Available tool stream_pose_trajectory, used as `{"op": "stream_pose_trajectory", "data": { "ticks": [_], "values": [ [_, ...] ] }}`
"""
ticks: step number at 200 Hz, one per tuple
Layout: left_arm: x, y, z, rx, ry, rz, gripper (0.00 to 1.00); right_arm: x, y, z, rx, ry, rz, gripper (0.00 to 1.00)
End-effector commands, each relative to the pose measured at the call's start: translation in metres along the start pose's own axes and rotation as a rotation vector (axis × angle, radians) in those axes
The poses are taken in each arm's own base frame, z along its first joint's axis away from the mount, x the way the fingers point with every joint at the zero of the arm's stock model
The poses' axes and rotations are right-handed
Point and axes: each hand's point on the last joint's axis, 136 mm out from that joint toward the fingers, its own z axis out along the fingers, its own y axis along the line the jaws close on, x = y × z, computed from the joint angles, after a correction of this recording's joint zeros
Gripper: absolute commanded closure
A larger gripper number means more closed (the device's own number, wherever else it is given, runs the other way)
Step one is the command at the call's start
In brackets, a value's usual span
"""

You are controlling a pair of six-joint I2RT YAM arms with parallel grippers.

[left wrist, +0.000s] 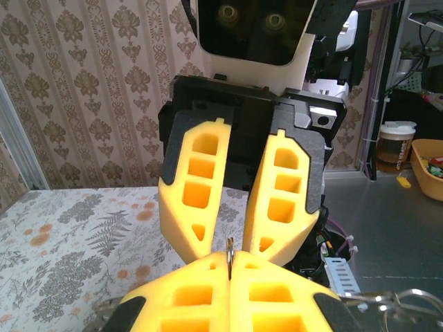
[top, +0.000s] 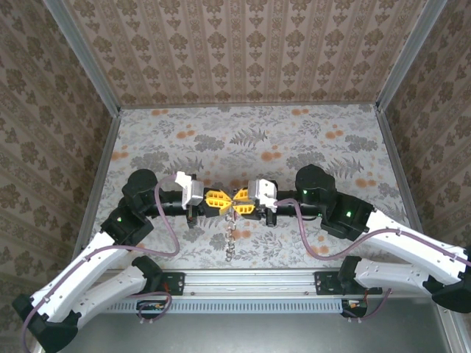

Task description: Put the keys on the keyring

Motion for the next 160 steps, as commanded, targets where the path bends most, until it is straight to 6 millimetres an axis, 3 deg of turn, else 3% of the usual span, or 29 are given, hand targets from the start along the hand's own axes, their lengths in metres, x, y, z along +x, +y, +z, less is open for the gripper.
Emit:
{"op": "stream_pose_trajectory", "data": {
  "ticks": [1, 16, 58, 78, 102, 160],
  "values": [
    [-0.022, -0.007, -0.003, 0.026, -0.051, 0.05, 1.0, -0.003, 0.001, 0.003, -0.021, -0.02, 0.012, 0.89],
    [-0.023, -0.007, -0.004, 0.025, -0.051, 0.05, 1.0, -0.002, -0.001, 0.002, -0.016, -0.016, 0.013, 1.0],
    [-0.012, 0.006, -0.007, -0.072, 0.057, 0.032, 1.0, 0.003, -0.013, -0.006, 0.055, 0.028, -0.004, 1.0],
    [0.008, 0.012, -0.013, -0.154, 0.226, 0.034, 0.77, 0.019, -0.031, -0.009, 0.155, 0.121, -0.031, 1.0],
    [0.024, 0.022, -0.018, -0.233, 0.384, 0.068, 0.73, 0.031, -0.043, -0.008, 0.208, 0.206, -0.051, 1.0],
    [0.034, 0.031, -0.004, -0.233, 0.428, 0.101, 0.73, 0.025, -0.03, -0.001, 0.118, 0.18, -0.059, 1.0]
  ]
}}
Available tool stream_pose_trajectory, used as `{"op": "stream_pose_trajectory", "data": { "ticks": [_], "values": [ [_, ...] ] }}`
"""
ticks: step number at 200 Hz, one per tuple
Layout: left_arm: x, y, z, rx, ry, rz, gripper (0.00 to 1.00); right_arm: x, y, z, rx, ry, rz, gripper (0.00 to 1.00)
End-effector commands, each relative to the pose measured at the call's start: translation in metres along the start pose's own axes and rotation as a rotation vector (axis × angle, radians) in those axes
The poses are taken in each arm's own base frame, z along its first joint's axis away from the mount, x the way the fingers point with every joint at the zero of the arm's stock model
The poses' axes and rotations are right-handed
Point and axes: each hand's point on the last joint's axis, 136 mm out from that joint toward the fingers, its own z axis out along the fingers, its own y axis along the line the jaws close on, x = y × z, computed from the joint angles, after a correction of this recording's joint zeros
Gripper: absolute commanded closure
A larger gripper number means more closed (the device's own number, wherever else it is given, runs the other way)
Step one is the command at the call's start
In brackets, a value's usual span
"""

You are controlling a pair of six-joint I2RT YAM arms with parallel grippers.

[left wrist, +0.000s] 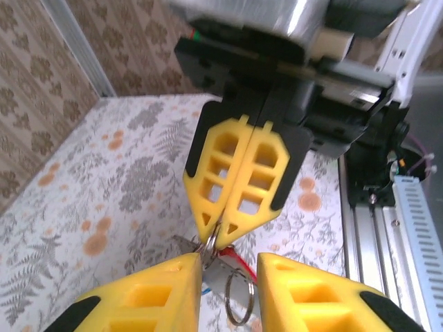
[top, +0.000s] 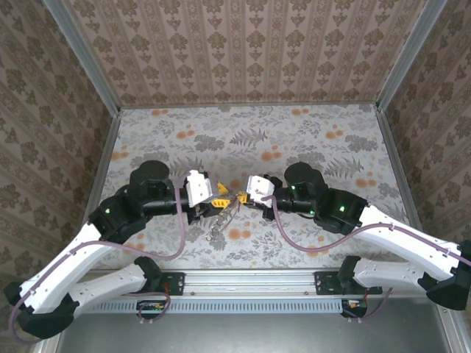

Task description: Put the keys on the keyring

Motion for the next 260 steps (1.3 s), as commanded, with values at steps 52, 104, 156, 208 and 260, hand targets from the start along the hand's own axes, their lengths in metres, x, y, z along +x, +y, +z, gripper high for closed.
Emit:
{"op": "stream_pose_trajectory", "data": {
  "ticks": [52, 104, 156, 208, 260],
  "values": [
    [0.009, 0.004, 0.008, -0.01, 0.066, 0.056, 0.73, -0.021, 0.01, -0.004, -0.073, -0.051, -0.044, 1.0],
    [0.015, 0.0, 0.018, 0.017, 0.103, 0.062, 0.75, -0.027, 0.011, -0.003, -0.089, -0.067, -0.048, 1.0],
    [0.017, 0.001, 0.024, 0.005, 0.124, 0.082, 0.87, -0.028, 0.014, -0.002, -0.102, -0.07, -0.05, 1.0],
    [0.016, -0.002, 0.027, 0.02, 0.091, 0.072, 1.0, -0.03, 0.019, -0.006, -0.114, -0.105, -0.042, 1.0],
    [-0.028, -0.012, 0.003, 0.074, -0.216, 0.044, 1.0, -0.03, 0.027, -0.004, -0.142, -0.152, -0.017, 0.87]
  ]
}}
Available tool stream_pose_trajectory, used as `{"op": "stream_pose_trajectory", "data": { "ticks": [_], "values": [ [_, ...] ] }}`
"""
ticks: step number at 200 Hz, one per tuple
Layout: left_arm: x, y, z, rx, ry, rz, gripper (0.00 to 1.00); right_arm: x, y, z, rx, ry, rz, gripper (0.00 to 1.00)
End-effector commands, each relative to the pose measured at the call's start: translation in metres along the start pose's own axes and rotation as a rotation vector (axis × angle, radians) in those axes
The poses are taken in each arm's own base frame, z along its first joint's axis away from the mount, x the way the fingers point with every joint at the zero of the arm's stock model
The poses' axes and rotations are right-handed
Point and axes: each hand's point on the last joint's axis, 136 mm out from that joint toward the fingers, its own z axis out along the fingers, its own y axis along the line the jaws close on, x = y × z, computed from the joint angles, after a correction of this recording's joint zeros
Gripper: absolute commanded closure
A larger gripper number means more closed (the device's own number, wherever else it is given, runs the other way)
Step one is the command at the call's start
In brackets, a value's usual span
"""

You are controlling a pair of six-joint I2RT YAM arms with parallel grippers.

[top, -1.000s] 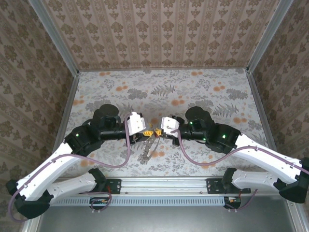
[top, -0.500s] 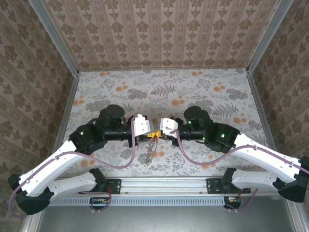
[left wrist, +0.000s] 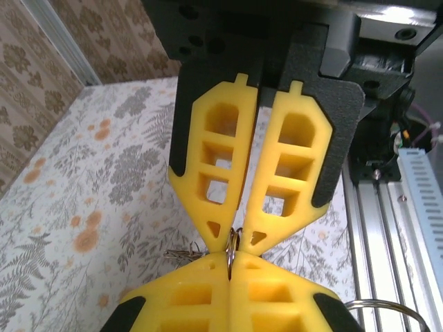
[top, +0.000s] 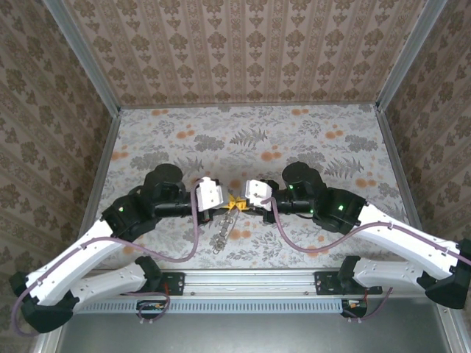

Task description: Put the keys on the keyring

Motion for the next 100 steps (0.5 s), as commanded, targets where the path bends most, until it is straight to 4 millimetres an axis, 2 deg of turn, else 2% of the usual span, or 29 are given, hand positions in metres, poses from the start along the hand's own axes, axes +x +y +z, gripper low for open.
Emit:
{"op": "stream_pose_trajectory", "data": {
  "ticks": [1, 22, 56, 100],
  "values": [
    [-0.045, -0.002, -0.015, 0.036, -0.232, 0.003, 1.0, -0.023, 0.008, -0.004, -0.035, -0.116, -0.011, 0.87],
    [-0.056, -0.004, -0.023, 0.065, -0.323, 0.001, 1.0, -0.028, 0.011, -0.008, -0.04, -0.148, -0.021, 0.86],
    [-0.061, -0.009, -0.03, 0.097, -0.378, -0.009, 1.0, -0.034, 0.015, -0.015, -0.048, -0.188, -0.026, 0.84],
    [-0.065, -0.017, -0.034, 0.147, -0.467, -0.013, 1.0, -0.036, 0.019, -0.015, -0.077, -0.208, -0.022, 0.85]
  ]
}}
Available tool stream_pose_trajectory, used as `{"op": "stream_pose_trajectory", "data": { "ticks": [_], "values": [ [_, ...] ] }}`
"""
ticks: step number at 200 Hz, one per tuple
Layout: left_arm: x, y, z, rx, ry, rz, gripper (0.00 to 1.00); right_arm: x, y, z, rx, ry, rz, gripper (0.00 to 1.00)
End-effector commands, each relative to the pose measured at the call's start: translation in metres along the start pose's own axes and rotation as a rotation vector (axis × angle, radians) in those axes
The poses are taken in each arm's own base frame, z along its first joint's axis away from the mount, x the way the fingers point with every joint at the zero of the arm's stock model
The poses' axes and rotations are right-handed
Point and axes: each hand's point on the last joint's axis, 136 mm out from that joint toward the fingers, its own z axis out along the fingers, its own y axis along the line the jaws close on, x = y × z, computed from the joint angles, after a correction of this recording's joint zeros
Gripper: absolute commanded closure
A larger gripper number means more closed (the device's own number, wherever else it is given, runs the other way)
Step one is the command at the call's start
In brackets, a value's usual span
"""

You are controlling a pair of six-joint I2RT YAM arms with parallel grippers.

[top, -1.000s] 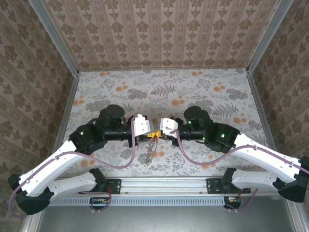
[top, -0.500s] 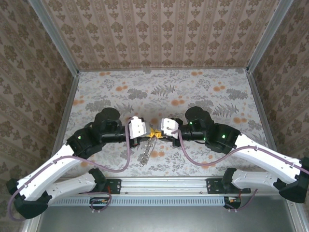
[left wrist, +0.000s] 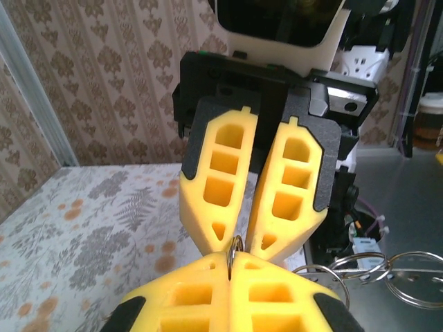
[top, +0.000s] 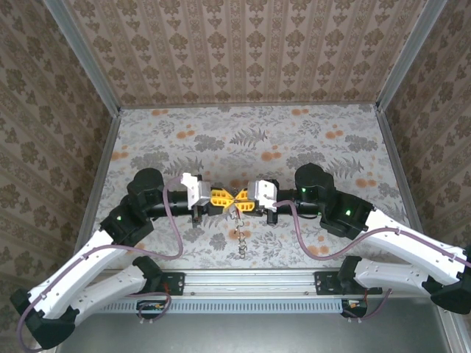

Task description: Put the keys on the keyring

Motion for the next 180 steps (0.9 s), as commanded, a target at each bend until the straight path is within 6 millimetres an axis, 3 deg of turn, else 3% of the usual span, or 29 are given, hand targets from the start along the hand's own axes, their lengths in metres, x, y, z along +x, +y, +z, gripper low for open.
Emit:
{"op": "stream_pose_trajectory", "data": {
  "ticks": [1, 17, 38, 68, 85, 101, 139, 180],
  "values": [
    [-0.037, -0.012, -0.006, 0.063, -0.156, 0.062, 1.0, -0.003, 0.014, 0.001, -0.063, -0.035, 0.015, 0.85],
    [-0.04, -0.014, -0.007, 0.068, -0.173, 0.066, 1.0, -0.004, 0.015, 0.0, -0.071, -0.037, 0.016, 0.89],
    [-0.041, -0.014, -0.007, 0.069, -0.19, 0.063, 1.0, -0.007, 0.015, -0.002, -0.066, -0.046, 0.009, 1.0],
    [-0.018, 0.001, -0.003, -0.013, -0.039, 0.026, 1.0, -0.008, 0.006, -0.006, -0.011, -0.037, 0.001, 1.0],
    [-0.001, 0.009, -0.004, -0.089, 0.12, 0.042, 0.77, -0.001, -0.006, -0.006, 0.057, 0.01, -0.005, 1.0],
    [0.01, 0.012, -0.007, -0.129, 0.239, 0.079, 0.69, 0.009, -0.017, -0.004, 0.109, 0.074, -0.013, 1.0],
    [0.033, 0.016, -0.001, -0.138, 0.408, 0.106, 0.72, 0.014, -0.021, 0.003, 0.115, 0.106, -0.015, 1.0],
    [0.04, 0.019, 0.004, -0.133, 0.461, 0.118, 0.74, 0.012, -0.018, 0.004, 0.095, 0.098, -0.019, 1.0]
  ]
}}
